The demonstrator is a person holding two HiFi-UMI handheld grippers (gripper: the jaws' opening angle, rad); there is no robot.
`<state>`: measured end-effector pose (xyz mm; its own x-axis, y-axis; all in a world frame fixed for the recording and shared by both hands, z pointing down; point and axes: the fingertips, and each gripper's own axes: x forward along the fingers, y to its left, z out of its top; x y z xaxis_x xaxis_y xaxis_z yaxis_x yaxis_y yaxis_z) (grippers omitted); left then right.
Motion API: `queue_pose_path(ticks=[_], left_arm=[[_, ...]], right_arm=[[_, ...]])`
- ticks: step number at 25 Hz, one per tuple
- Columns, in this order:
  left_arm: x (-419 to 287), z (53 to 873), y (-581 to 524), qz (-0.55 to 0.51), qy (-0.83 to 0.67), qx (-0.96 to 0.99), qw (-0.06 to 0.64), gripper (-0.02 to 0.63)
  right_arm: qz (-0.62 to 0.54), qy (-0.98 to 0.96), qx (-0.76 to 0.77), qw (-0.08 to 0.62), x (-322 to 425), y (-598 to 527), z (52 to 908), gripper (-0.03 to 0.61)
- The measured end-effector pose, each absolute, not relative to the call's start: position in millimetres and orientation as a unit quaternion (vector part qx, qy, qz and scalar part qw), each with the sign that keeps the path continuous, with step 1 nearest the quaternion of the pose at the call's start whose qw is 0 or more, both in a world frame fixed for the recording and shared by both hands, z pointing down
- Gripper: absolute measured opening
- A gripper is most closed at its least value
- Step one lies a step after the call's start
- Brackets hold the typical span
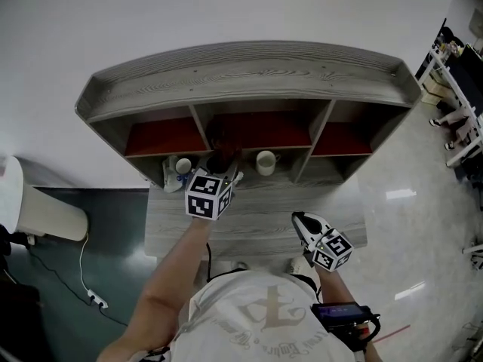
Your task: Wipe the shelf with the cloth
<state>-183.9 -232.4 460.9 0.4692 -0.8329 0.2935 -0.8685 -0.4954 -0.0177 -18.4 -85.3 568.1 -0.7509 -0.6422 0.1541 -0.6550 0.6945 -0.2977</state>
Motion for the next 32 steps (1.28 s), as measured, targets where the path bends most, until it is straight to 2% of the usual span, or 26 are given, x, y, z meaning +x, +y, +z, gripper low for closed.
queue_pose_path(ticks=[20, 32], left_arm=[[-196.4, 473.0, -310.9, 0.213, -0.641, 0.729, 0.105, 0.101], [-192.3, 481.0, -321.1, 0.199, -0.653, 0.715, 0.154, 0.101]], right_arm=[[0.181, -0.927, 0.329, 0.012, 61.4, -129.0, 569.8, 0.005], [0.186, -0.929, 0.32, 0.01, 84.5, -141.7, 577.2, 0.005]])
